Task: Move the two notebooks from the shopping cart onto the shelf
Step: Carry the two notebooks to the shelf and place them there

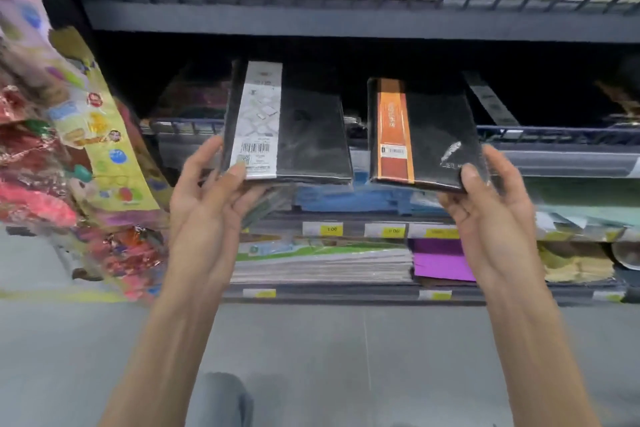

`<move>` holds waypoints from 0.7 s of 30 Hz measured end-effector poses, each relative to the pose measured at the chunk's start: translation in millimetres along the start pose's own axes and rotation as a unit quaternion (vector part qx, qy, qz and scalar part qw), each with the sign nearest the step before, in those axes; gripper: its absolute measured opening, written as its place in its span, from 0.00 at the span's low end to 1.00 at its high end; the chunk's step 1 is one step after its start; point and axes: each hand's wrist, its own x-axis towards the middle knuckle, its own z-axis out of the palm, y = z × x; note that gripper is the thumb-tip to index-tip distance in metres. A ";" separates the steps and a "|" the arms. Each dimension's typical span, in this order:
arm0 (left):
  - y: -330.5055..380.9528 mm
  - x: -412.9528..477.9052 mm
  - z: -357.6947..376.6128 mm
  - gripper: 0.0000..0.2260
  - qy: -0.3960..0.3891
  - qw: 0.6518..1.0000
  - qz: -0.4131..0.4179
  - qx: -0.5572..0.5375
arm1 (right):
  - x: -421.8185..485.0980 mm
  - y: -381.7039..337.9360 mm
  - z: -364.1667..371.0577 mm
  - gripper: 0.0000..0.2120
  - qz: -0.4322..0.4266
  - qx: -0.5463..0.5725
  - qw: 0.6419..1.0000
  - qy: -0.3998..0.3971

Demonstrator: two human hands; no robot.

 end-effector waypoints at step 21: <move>-36.1 45.3 18.0 0.17 0.010 0.999 0.046 0.020 | 55.7 12.8 4.9 0.22 -0.032 0.001 0.999 -0.027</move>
